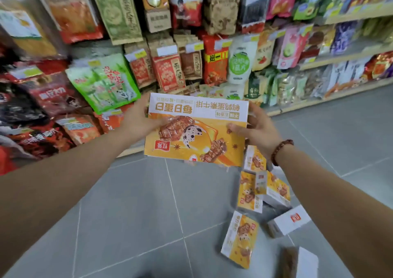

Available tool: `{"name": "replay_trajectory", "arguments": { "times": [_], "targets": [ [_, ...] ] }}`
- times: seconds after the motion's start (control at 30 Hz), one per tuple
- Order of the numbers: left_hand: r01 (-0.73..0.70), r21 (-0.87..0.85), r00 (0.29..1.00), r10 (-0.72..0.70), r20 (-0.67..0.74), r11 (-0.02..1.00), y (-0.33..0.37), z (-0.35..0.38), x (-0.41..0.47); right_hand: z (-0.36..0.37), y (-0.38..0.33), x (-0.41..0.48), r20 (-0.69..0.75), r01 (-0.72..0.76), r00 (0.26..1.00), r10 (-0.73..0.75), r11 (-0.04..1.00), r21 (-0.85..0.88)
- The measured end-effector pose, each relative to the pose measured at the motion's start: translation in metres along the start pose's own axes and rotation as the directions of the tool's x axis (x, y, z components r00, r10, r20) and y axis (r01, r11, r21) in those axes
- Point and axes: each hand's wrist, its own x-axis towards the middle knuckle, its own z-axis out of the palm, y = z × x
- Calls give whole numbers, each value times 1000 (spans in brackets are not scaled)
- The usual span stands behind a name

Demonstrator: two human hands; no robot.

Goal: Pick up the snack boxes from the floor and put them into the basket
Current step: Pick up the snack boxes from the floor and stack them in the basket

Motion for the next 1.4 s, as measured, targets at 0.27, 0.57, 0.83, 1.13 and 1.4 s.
{"name": "replay_trajectory", "arguments": {
  "times": [0.27,0.57,0.83,1.13,1.4],
  "targets": [
    [105,-15,966,-106,-236,994,-94,-225,-48,226,-91,38,274,150,954,-122,985,-84],
    [300,7,848,-263,-460,954,-182,-419,-116,469,-124,60,477,201,871,-119,972,-125],
    [465,-69,665,-400,-630,882,-256,-517,-148,637,-147,96,626,293,772,-112,937,-193],
    [594,-213,449,-540,-712,776,-345,-602,-126,806,-148,159,785,267,619,-18,945,-190],
    [633,-350,323,-647,-691,690,-427,-661,-139,922,-133,177,858,328,508,75,904,-273]
  ]
}}
